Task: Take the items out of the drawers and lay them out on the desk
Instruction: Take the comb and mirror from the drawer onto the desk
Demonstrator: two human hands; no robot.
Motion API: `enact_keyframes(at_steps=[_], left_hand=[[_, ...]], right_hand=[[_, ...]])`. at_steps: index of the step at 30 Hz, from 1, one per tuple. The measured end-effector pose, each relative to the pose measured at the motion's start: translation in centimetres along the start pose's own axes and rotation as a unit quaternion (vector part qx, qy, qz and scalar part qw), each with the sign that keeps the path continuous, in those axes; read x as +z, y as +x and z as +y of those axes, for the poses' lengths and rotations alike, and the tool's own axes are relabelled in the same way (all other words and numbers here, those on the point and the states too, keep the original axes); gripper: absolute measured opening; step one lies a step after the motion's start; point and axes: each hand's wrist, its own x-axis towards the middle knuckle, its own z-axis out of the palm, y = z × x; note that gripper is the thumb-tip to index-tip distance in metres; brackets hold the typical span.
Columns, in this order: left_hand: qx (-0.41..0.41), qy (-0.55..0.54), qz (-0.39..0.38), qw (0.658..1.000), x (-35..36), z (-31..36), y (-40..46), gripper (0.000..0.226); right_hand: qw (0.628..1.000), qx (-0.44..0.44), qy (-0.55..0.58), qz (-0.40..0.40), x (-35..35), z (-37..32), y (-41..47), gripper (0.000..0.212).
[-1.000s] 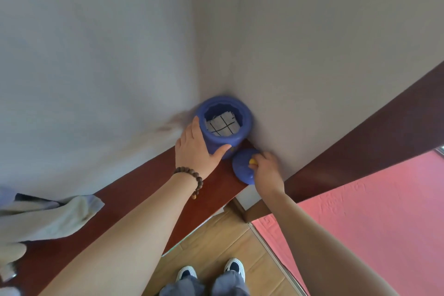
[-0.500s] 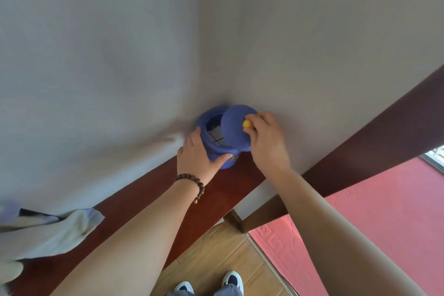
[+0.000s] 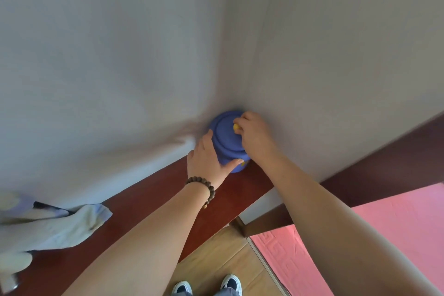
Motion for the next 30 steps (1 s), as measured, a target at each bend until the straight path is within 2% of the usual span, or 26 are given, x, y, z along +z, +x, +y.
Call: enact_keyframes(at_steps=[3,6,9,11,19,23,30], left_hand=[[-0.001,0.011,-0.005,1.000,0.0,0.1,-0.1,0.104],[-0.007,0.032,-0.021,0.999,0.0,0.3,-0.1,0.106],[-0.020,0.047,-0.033,0.998,-0.1,0.5,-0.4,0.106],[-0.021,0.055,-0.032,0.998,-0.2,0.7,-0.7,0.105],[-0.033,0.133,-0.009,0.991,-2.2,-0.7,-3.1,0.088],[-0.095,0.140,0.026,0.985,-4.3,-3.1,-6.6,0.080],[-0.229,0.193,0.077,0.951,-9.3,-9.9,-16.4,0.086]], right_hand=[[1.000,0.000,-0.013,0.015,0.0,0.2,-0.4,0.025],[0.996,-0.053,-0.068,0.007,-0.1,0.6,-0.9,0.012],[0.978,-0.099,-0.180,-0.037,-0.9,0.3,-1.1,0.045],[0.977,-0.111,-0.179,-0.039,-1.7,0.0,-1.9,0.055],[0.962,-0.213,-0.168,0.022,-1.3,0.3,-8.5,0.052],[0.954,-0.265,-0.136,0.009,3.0,0.4,-11.0,0.048],[0.932,-0.335,-0.119,-0.076,11.5,-1.1,-15.9,0.052]])
